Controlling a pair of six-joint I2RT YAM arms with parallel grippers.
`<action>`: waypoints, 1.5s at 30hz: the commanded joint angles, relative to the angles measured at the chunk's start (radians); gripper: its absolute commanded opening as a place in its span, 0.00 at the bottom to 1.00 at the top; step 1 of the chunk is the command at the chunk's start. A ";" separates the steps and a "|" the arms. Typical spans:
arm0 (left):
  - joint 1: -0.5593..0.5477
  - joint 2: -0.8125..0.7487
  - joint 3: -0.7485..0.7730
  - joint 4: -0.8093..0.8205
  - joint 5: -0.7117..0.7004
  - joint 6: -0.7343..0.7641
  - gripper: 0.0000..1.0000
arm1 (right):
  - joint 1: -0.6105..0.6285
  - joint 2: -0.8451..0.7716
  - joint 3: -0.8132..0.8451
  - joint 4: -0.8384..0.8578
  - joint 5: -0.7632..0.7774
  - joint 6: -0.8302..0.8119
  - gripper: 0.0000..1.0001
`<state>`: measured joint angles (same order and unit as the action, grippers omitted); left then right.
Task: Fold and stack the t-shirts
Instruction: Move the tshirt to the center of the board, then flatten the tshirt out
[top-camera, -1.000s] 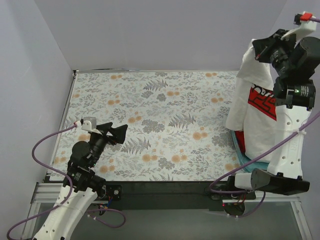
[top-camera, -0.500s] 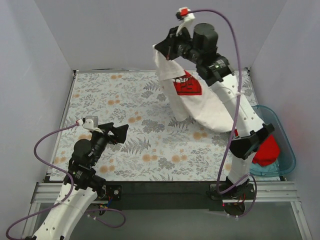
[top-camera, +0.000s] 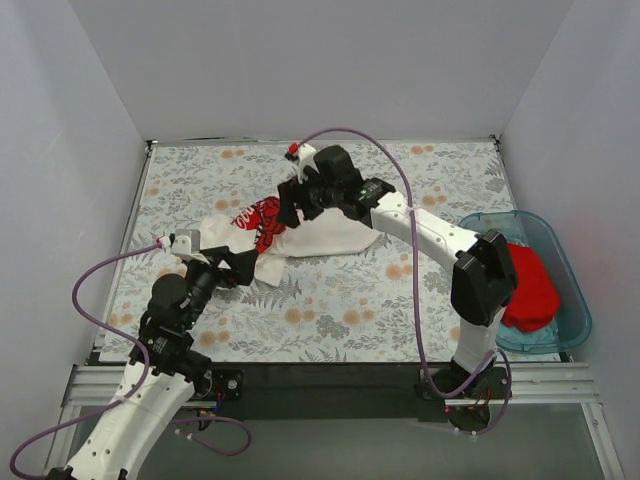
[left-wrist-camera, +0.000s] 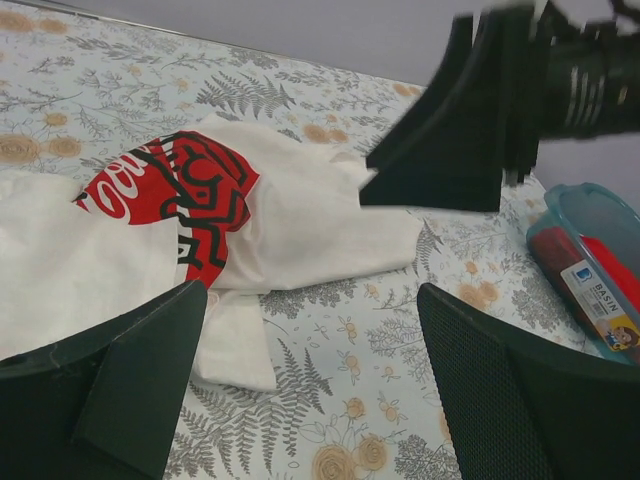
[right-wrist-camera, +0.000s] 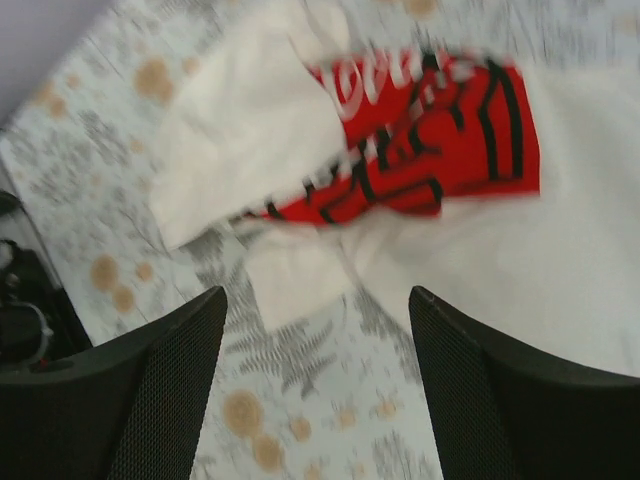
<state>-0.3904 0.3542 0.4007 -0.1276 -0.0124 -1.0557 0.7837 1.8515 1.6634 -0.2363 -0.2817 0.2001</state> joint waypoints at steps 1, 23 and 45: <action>-0.004 0.019 0.018 -0.012 -0.029 -0.009 0.85 | -0.023 -0.184 -0.161 -0.023 0.185 -0.051 0.80; -0.004 0.262 0.056 -0.086 -0.185 -0.069 0.82 | -0.325 0.040 -0.456 0.221 0.125 -0.011 0.43; -0.002 0.521 0.168 -0.107 -0.210 -0.124 0.82 | -0.587 0.066 -0.309 0.147 0.064 0.068 0.66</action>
<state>-0.3901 0.8188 0.4953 -0.2398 -0.2207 -1.1530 0.1661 2.0468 1.3758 -0.0700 -0.1894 0.2985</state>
